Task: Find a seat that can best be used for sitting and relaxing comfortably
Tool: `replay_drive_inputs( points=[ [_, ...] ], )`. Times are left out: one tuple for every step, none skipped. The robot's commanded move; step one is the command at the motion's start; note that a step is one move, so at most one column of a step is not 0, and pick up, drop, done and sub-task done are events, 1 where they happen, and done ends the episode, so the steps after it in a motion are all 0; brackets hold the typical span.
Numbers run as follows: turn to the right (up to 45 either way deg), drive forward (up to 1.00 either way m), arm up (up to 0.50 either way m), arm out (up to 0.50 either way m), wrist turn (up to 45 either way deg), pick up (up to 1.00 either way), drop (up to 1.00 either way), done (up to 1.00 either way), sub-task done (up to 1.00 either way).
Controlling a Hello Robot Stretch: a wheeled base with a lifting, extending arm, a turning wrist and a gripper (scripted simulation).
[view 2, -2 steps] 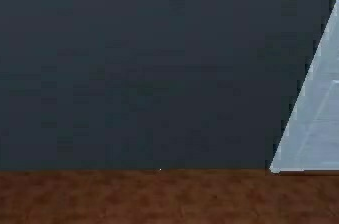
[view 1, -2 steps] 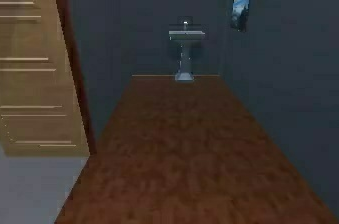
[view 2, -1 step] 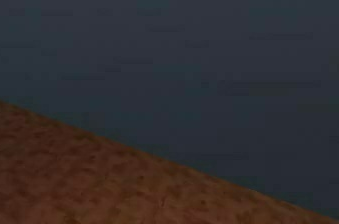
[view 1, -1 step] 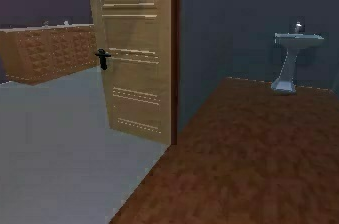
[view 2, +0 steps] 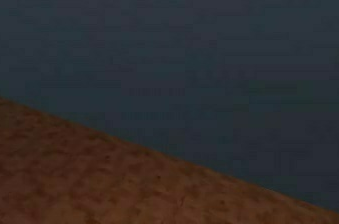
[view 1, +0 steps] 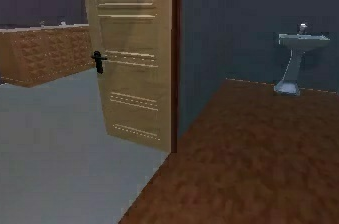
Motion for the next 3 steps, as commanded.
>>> replay_drive_inputs(
  points=[
    [-18.0,0.0,0.0,0.0,0.0,0.0,0.0,0.0,0.0],
    [0.0,0.7,0.0,0.0,0.0,0.0,0.0,0.0,0.0],
    [-45.0,0.0,0.0,0.0,0.0,0.0,0.0,0.0,0.0]
  ],
)
